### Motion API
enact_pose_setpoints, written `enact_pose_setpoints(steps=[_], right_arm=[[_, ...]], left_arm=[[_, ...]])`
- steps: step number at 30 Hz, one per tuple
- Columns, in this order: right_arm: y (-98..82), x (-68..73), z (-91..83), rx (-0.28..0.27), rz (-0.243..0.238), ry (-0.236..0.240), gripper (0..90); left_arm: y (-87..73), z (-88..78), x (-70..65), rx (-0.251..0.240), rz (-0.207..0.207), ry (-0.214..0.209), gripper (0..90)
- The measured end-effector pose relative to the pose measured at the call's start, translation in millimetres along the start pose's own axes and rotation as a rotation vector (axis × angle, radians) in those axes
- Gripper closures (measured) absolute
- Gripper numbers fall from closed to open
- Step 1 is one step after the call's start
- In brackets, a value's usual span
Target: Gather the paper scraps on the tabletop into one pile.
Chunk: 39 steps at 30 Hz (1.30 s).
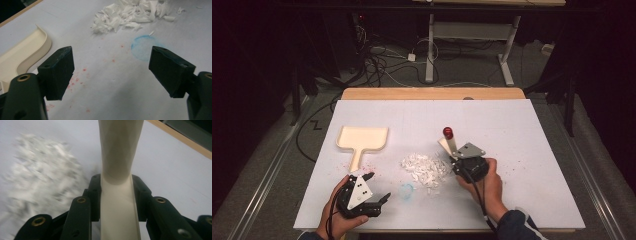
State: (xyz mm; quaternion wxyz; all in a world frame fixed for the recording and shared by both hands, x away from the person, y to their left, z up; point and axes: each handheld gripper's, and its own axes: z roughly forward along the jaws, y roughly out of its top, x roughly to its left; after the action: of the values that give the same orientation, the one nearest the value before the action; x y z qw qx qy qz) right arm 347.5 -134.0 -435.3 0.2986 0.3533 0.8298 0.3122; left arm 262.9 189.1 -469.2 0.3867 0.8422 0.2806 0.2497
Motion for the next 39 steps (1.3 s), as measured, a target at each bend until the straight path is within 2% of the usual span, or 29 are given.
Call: enact_pose_setpoints(steps=[3,6,9,11,14,18,21,24,27,30,34,37,39], right_arm=[[10.4,14.5,3.4,-0.035,0.012,0.035,68.1],[22.8,21.4,2.9,-0.072,0.018,0.086,68.2],[29.5,22.4,1.6,-0.087,-0.020,0.073,68.2],[30.6,16.0,0.2,-0.093,-0.019,0.070,68.2],[29.3,1.4,-7.9,-0.115,0.008,0.078,68.2],[26.8,-20.4,-26.9,-0.168,0.036,0.070,68.2],[20.0,-36.6,-42.4,-0.181,0.051,0.096,68.2],[6.2,-49.4,-55.2,-0.174,0.045,0.106,68.1],[-10.8,-60.7,-65.8,-0.136,0.040,0.129,68.2],[-29.2,-72.4,-79.1,-0.098,0.021,0.098,68.2],[-53.7,-88.8,-97.0,-0.052,0.042,0.088,68.2],[-66.6,-91.1,-104.8,0.013,0.013,0.083,68.2],[-71.1,-90.6,-106.1,0.025,0.006,0.084,68.2]], left_arm=[[-0.7,1.3,-0.4,0.002,0.010,-0.007,19.1],[-0.7,1.7,1.1,-0.004,-0.001,-0.009,19.1],[-1.6,1.8,2.1,-0.002,-0.003,-0.006,19.1],[-2.4,1.7,3.4,-0.001,-0.012,-0.006,19.1],[-3.7,1.2,2.7,0.009,0.003,0.004,19.1],[-4.1,2.4,3.5,0.018,-0.002,0.014,19.1],[-3.7,2.5,2.8,0.020,-0.002,0.016,19.1],[-3.6,4.0,1.7,0.034,0.008,0.020,19.1],[-2.9,4.4,-0.8,0.047,0.028,0.029,19.1],[-2.5,4.5,-1.8,0.049,0.023,0.035,19.1],[-2.9,7.3,-1.6,0.065,0.015,0.038,19.1],[-2.0,7.6,-2.0,0.065,0.016,0.044,19.1],[-1.3,7.0,-1.5,0.061,0.006,0.049,19.1]])
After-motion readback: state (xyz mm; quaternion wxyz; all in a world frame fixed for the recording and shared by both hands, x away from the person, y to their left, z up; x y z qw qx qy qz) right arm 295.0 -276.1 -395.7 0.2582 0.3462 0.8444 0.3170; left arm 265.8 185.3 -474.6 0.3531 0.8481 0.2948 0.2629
